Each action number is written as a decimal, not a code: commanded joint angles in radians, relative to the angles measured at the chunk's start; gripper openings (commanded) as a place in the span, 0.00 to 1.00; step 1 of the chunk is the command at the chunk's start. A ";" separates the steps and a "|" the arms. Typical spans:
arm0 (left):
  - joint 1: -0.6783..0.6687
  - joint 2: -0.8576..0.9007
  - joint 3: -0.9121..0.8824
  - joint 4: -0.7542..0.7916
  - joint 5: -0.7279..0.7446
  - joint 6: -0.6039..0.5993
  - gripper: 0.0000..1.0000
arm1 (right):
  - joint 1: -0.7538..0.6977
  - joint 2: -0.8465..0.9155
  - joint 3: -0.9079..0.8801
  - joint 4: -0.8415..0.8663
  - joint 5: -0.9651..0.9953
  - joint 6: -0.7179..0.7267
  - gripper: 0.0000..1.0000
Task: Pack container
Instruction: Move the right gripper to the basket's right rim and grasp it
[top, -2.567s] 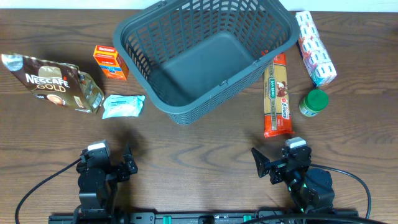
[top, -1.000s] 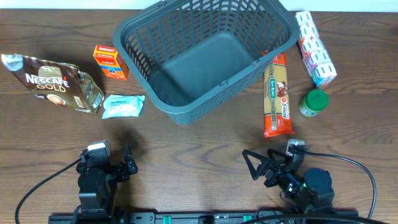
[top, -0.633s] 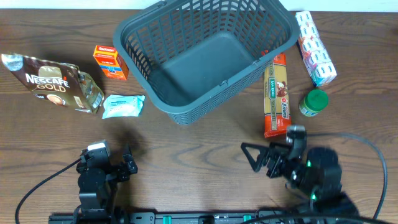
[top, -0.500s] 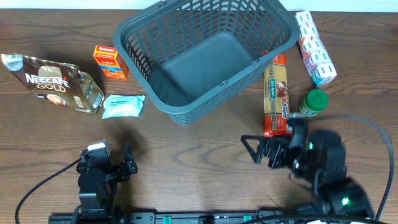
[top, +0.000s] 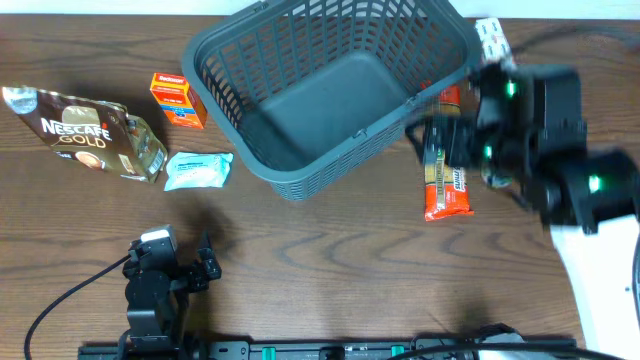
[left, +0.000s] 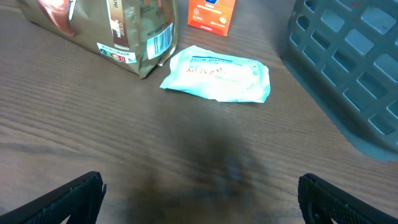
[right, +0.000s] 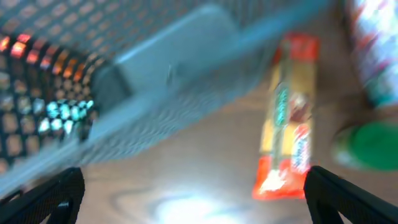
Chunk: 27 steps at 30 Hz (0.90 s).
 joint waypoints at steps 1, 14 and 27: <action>0.005 -0.006 -0.013 0.002 -0.001 0.017 0.99 | 0.010 0.107 0.138 -0.008 0.112 -0.114 0.98; 0.005 -0.006 -0.013 0.002 -0.001 0.017 0.99 | 0.009 0.380 0.237 0.188 0.221 -0.250 0.01; 0.005 -0.006 -0.013 0.002 -0.001 0.017 0.99 | 0.009 0.437 0.249 0.008 0.298 -0.232 0.01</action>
